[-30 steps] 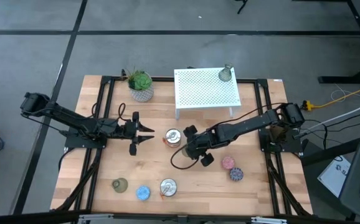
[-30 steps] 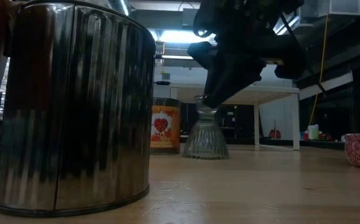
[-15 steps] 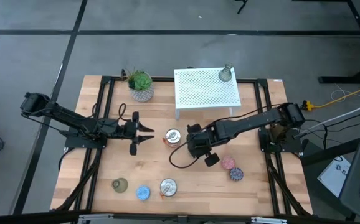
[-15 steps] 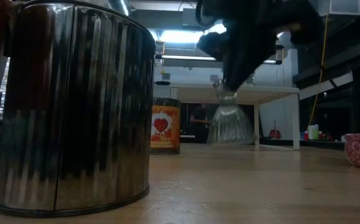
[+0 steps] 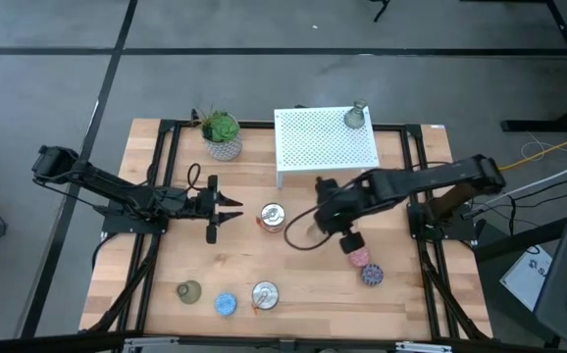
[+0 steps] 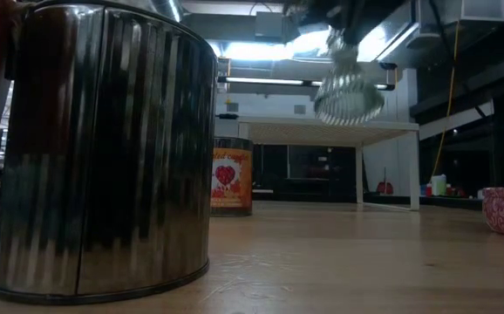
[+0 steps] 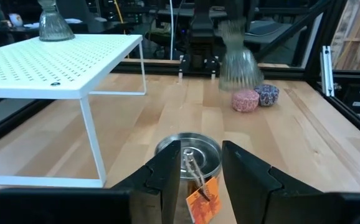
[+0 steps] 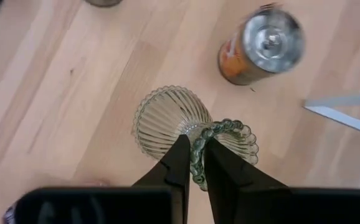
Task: Pick & Place candle stick holders
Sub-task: Put the top green glass candle holder on the shelf aligned with the other glass candle holder
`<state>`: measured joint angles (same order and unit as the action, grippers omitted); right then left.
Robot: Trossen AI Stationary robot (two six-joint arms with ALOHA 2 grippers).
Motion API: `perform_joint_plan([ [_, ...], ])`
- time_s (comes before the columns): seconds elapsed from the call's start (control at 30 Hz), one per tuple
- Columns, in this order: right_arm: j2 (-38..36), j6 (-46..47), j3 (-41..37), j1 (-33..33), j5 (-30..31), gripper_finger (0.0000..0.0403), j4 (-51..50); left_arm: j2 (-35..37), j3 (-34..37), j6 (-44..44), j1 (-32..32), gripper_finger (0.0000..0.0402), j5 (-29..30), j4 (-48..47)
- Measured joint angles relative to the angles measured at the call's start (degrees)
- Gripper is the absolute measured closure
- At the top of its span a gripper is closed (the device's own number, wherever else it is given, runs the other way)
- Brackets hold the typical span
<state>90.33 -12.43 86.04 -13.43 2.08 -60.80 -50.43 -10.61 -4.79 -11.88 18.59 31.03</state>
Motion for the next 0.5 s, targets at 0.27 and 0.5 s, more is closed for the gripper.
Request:
perform_joint_plan([
  [0.27, -9.6, 2.87, 0.02, -0.15, 8.19, 0.0366, -4.07, -0.15, 0.0, -0.01, 0.0, 0.029, -0.04, -0.04],
  [0.5, -15.69, 3.2, 0.02, 1.39, 17.61, 0.0366, -7.77, -0.24, 0.0, -0.01, 0.0, 0.029, -0.02, 0.0],
])
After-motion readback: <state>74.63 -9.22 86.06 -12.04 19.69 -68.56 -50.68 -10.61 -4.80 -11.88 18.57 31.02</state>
